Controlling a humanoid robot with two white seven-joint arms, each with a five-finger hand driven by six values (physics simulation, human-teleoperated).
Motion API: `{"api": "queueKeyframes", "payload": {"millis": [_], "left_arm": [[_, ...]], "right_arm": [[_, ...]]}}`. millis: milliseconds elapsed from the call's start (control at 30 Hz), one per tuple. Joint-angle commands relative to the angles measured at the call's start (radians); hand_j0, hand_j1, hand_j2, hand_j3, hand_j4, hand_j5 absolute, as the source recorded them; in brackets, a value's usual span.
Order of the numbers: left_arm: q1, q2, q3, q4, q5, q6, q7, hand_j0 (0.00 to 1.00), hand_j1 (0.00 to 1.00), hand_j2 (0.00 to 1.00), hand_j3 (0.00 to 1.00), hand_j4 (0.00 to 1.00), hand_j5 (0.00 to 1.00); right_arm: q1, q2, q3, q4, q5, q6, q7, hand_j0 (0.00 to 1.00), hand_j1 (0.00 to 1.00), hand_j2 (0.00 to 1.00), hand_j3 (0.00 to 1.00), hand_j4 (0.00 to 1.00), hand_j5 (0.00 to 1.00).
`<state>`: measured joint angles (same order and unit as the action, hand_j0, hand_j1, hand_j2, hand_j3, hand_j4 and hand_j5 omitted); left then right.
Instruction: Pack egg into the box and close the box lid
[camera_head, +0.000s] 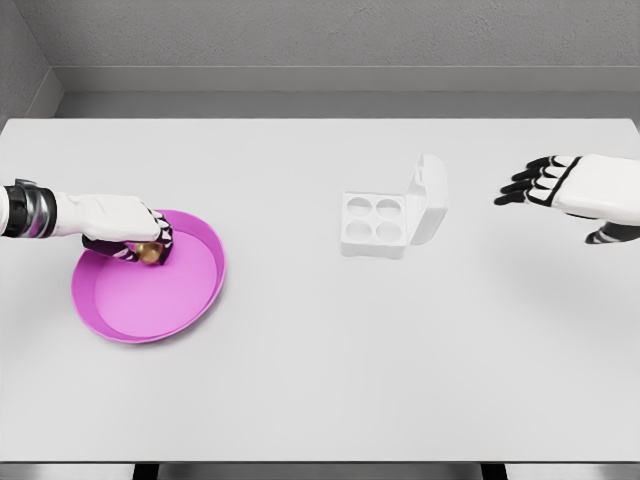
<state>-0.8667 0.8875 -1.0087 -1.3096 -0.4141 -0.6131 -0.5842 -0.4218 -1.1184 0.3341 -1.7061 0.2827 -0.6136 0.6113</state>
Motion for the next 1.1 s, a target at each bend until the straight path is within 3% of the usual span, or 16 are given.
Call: {"api": "queueKeyframes", "payload": {"millis": [0, 200, 367, 900, 1067], "left_arm": [[0.000, 0.001, 0.001, -0.005, 0.006, 0.002, 0.000, 0.35, 0.35, 0.35, 0.35, 0.35, 0.35], [-0.009, 0.007, 0.018, -0.060, 0.023, 0.002, 0.004, 0.35, 0.35, 0.35, 0.35, 0.35, 0.35], [-0.020, -0.007, 0.036, -0.062, 0.035, 0.002, 0.011, 0.35, 0.35, 0.35, 0.35, 0.35, 0.35], [-0.109, -0.246, 0.039, -0.056, 0.052, 0.002, 0.012, 0.35, 0.35, 0.35, 0.35, 0.35, 0.35], [-0.127, -0.286, 0.041, -0.053, 0.061, 0.002, 0.012, 0.35, 0.35, 0.35, 0.35, 0.35, 0.35]], "right_arm": [[0.000, -0.006, -0.001, 0.000, -0.005, 0.003, 0.000, 1.00, 1.00, 1.00, 1.00, 1.00, 1.00], [0.000, -0.008, -0.001, 0.000, -0.005, 0.003, 0.000, 1.00, 1.00, 1.00, 1.00, 1.00, 1.00], [-0.003, -0.008, -0.003, 0.000, -0.005, 0.003, 0.000, 1.00, 1.00, 1.00, 1.00, 1.00, 1.00], [-0.008, -0.008, -0.003, -0.003, -0.007, 0.003, 0.000, 1.00, 1.00, 1.00, 1.00, 1.00, 1.00], [-0.008, -0.008, -0.003, -0.004, -0.007, 0.003, 0.000, 1.00, 1.00, 1.00, 1.00, 1.00, 1.00]]}}
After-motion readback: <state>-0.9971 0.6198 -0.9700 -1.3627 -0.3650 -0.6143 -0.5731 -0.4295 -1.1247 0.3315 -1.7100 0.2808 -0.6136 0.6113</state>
